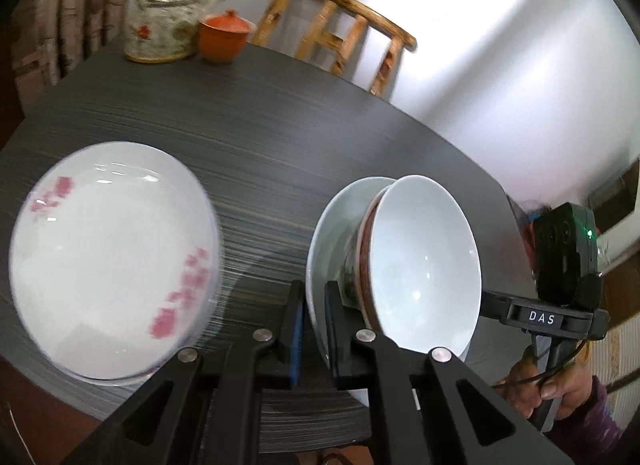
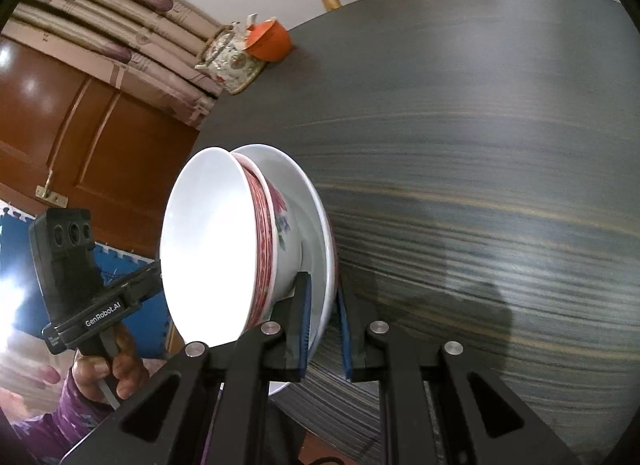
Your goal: Organize plates and bowls
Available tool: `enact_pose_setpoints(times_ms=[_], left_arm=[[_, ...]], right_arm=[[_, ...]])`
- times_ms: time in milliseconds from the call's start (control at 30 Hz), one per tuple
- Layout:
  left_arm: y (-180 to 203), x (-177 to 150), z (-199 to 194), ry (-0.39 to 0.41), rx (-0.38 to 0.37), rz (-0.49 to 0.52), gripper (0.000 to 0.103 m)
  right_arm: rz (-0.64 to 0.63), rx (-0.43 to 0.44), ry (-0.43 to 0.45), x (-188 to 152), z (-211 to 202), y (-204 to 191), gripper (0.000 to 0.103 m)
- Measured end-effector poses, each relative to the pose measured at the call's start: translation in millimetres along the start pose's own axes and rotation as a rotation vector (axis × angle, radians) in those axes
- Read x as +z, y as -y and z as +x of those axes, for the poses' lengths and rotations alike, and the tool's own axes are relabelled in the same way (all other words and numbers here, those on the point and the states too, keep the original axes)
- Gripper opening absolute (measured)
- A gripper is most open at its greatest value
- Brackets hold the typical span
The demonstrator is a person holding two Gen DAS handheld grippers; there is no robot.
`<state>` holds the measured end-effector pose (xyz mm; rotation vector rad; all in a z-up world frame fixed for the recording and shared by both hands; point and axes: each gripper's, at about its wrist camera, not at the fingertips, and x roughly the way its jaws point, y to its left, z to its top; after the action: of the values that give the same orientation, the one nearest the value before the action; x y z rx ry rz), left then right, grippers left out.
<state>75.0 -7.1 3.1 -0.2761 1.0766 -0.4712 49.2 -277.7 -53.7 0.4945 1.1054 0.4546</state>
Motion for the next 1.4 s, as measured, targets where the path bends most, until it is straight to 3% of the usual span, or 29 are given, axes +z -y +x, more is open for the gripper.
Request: enact_pose_setpoints(times_ms=[367, 633, 967, 1400], left_arm=[[-67.1, 32.6, -69.7, 0.091, 0.106, -0.111, 0.007], [-125.5, 31.6, -88.2, 0.109, 0.164, -0.180, 0.007], [-159.4, 22.3, -79.1, 0.079, 0.163, -0.228, 0.007], [-159.2, 15.9, -76.3, 0.107, 0.186, -0.203, 0.007]], right_arm=[[-0.086, 0.065, -0.065, 52.7, 45.3, -82.1, 0.014], [-0.131, 0.094, -0.138, 69.6, 104.4, -135.6, 0.014], [-0.124, 0.080, -0.204, 71.7, 147.7, -142.8, 0.014], [-0.115, 0.079, -0.212, 69.3, 153.8, -136.5, 0.014]])
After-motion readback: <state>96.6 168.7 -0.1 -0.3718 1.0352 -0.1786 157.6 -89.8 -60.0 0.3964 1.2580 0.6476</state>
